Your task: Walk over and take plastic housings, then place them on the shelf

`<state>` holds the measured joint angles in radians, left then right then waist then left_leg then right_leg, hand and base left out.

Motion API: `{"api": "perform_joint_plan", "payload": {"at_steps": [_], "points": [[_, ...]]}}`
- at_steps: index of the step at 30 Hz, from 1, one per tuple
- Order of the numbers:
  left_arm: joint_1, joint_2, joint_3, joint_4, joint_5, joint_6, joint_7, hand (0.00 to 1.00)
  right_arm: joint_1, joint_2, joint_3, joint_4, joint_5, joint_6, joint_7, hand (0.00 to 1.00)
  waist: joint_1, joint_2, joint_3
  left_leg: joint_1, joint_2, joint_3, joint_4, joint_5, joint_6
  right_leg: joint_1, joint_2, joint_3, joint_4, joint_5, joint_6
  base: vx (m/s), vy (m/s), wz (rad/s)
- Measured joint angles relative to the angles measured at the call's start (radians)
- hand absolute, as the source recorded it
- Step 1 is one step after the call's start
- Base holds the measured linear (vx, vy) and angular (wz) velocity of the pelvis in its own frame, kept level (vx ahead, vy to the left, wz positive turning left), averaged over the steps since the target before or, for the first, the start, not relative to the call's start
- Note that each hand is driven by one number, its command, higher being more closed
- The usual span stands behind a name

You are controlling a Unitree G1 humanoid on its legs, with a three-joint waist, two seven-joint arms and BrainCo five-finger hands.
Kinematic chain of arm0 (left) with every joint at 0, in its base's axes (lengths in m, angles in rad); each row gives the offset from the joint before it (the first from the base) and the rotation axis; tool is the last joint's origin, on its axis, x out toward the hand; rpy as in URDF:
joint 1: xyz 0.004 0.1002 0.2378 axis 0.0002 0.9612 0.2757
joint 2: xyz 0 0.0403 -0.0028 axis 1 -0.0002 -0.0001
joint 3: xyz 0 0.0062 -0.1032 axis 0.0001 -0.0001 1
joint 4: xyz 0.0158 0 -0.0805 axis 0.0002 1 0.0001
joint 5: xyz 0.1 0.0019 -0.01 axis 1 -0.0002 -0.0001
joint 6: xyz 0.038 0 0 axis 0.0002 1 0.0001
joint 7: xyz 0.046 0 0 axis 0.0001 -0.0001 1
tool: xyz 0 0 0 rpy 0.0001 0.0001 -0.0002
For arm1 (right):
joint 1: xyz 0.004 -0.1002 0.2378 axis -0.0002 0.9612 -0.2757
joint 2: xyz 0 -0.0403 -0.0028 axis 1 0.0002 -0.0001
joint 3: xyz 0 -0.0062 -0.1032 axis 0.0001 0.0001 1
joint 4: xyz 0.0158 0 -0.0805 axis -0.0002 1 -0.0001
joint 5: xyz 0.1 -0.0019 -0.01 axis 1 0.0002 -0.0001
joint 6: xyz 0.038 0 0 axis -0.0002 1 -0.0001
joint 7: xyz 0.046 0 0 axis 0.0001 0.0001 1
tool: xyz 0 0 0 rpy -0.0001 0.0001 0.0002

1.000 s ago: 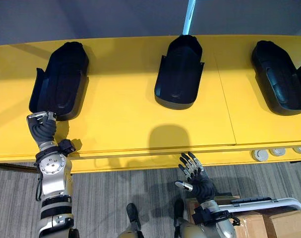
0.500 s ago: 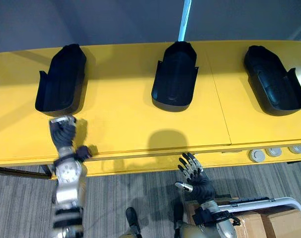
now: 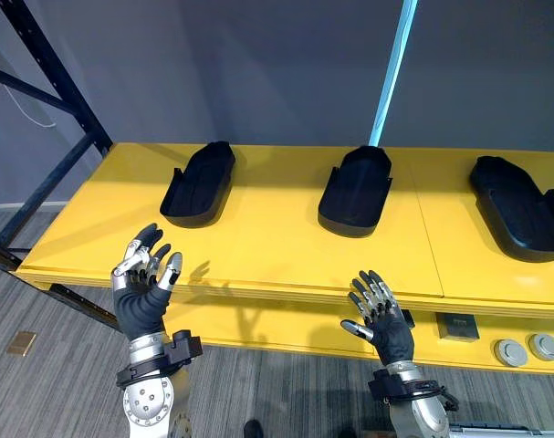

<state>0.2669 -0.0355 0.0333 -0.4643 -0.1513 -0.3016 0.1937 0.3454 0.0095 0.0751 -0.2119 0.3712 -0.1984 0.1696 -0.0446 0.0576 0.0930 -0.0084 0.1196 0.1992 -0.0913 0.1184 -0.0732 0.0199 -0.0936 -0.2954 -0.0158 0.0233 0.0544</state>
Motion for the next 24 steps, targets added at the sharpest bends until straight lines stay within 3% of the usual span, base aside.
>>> {"api": "perform_joint_plan", "payload": {"at_steps": [3,5,6,7,8,10,12,14,16,17,18,19,20,21,22,24], "points": [[0.009,-0.003,-0.01,0.004,0.0,-0.02,0.02,0.0,-0.038,-0.003,0.001,-0.001,-0.046,-0.017,-0.041,0.0,0.004,-0.015,-0.009,-0.003,0.031,0.1,0.106,-0.075,-0.026,-0.052,0.019,0.131,0.026,-0.002,0.003,-0.09,0.004,-1.24],[0.014,-0.007,-0.006,0.007,0.0,-0.024,0.037,0.0,-0.095,-0.015,0.006,-0.001,-0.058,-0.022,-0.068,0.0,0.027,-0.02,-0.007,-0.046,0.066,0.051,0.307,-0.203,-0.023,-0.086,0.054,0.257,0.043,0.008,-0.011,-0.09,-0.005,-1.93],[0.011,-0.01,-0.002,0.017,0.0,-0.029,0.045,0.0,-0.136,-0.038,0.008,0.0,-0.07,-0.025,-0.085,0.0,0.039,-0.012,-0.012,-0.065,0.087,-0.072,0.409,-0.274,-0.017,-0.091,0.094,0.341,0.042,0.017,-0.019,-0.04,0.073,-2.33],[0.011,-0.01,0.003,0.028,-0.001,-0.036,0.05,0.0,-0.182,-0.068,0.006,0.005,-0.09,-0.04,-0.107,0.0,0.042,0.001,-0.019,-0.079,0.089,-0.218,0.485,-0.323,-0.042,-0.107,0.128,0.417,0.046,0.028,-0.017,-0.03,0.105,-2.25],[0.009,-0.01,0.006,0.036,-0.001,-0.04,0.053,0.0,-0.199,-0.082,0.005,0.007,-0.101,-0.047,-0.116,0.0,0.041,0.006,-0.022,-0.082,0.084,-0.284,0.508,-0.342,-0.059,-0.117,0.139,0.447,0.05,0.032,-0.014,-0.02,0.139,-1.99],[-0.019,-0.008,0.025,0.063,-0.002,-0.04,0.065,0.0,-0.224,-0.117,0.003,0.006,-0.112,-0.063,-0.137,0.0,0.034,0.009,-0.024,-0.085,0.02,-0.519,0.578,-0.402,-0.073,-0.189,0.169,0.567,0.117,0.036,0.003,-0.06,0.232,-1.61],[-0.048,-0.005,0.019,0.063,-0.002,-0.04,0.072,0.0,-0.205,-0.119,0.004,-0.007,-0.143,-0.062,-0.141,0.0,0.031,0.009,-0.021,-0.075,-0.025,-0.614,0.586,-0.45,-0.07,-0.255,0.176,0.631,0.194,0.023,0.024,-0.08,0.257,-1.04],[-0.101,-0.006,-0.003,0.064,-0.001,-0.04,0.082,0.0,-0.132,-0.107,-0.007,-0.064,-0.148,-0.06,-0.14,0.0,0.016,0.003,-0.013,-0.054,-0.059,-0.611,0.564,-0.493,-0.044,-0.298,0.167,0.675,0.257,0.011,0.055,-0.11,0.296,-0.66],[-0.145,-0.004,-0.012,0.062,0.002,-0.045,0.087,0.0,-0.051,-0.056,-0.021,-0.132,-0.148,-0.059,-0.137,0.0,0.016,-0.015,0.0,-0.035,-0.087,-0.554,0.547,-0.533,0.009,-0.309,0.155,0.744,0.247,0.036,0.087,-0.14,0.343,-1.03],[-0.154,0.002,-0.015,0.056,0.023,-0.047,0.093,0.0,-0.017,-0.025,-0.019,-0.162,-0.145,-0.059,-0.136,0.0,0.017,-0.041,0.011,-0.046,-0.107,-0.476,0.571,-0.535,0.032,-0.311,0.142,0.788,0.185,0.11,0.085,-0.32,0.419,-1.83],[-0.156,0.006,-0.022,0.051,0.039,-0.048,0.103,0.0,-0.016,-0.003,-0.02,-0.163,-0.145,-0.058,-0.136,0.0,0.026,-0.044,0.015,-0.076,-0.087,-0.391,0.576,-0.521,0.06,-0.317,0.136,0.738,0.066,0.26,0.025,-0.36,0.392,-1.99],[-0.161,0.011,-0.025,0.053,0.042,-0.046,0.104,0.0,-0.02,0.01,-0.022,-0.159,-0.144,-0.058,-0.138,0.0,0.029,-0.053,0.016,-0.085,-0.081,-0.344,0.565,-0.509,0.064,-0.323,0.131,0.655,0.028,0.308,-0.024,-0.39,0.332,-2.21],[-0.176,0.014,-0.025,0.066,0.053,-0.045,0.107,0.0,-0.038,0.027,-0.028,-0.152,-0.143,-0.058,-0.143,0.0,0.042,-0.077,0.021,-0.09,-0.077,-0.249,0.532,-0.475,0.078,-0.36,0.109,0.409,0.135,0.222,-0.048,-0.3,0.23,-2.06],[-0.179,0.008,-0.022,0.075,0.056,-0.039,0.107,0.0,-0.063,0.028,-0.036,-0.144,-0.144,-0.058,-0.147,0.0,0.048,-0.073,0.023,-0.084,-0.065,-0.177,0.492,-0.443,0.087,-0.368,0.096,0.262,0.267,0.085,-0.07,-0.28,0.228,-2.0],[-0.181,0.006,-0.019,0.076,0.056,-0.039,0.107,0.0,-0.082,0.028,-0.043,-0.128,-0.144,-0.059,-0.148,0.0,0.049,-0.069,0.025,-0.072,-0.055,-0.145,0.469,-0.425,0.089,-0.364,0.091,0.223,0.334,0.024,-0.08,-0.18,0.156,-1.47],[-0.213,0.008,-0.013,0.093,0.055,-0.039,0.105,0.0,-0.139,0.028,-0.097,-0.039,-0.153,-0.058,-0.158,0.0,0.051,-0.057,0.032,-0.04,-0.028,-0.064,0.394,-0.368,0.085,-0.278,0.051,0.156,0.487,-0.147,-0.06,-0.16,0.069,-1.16]]}}
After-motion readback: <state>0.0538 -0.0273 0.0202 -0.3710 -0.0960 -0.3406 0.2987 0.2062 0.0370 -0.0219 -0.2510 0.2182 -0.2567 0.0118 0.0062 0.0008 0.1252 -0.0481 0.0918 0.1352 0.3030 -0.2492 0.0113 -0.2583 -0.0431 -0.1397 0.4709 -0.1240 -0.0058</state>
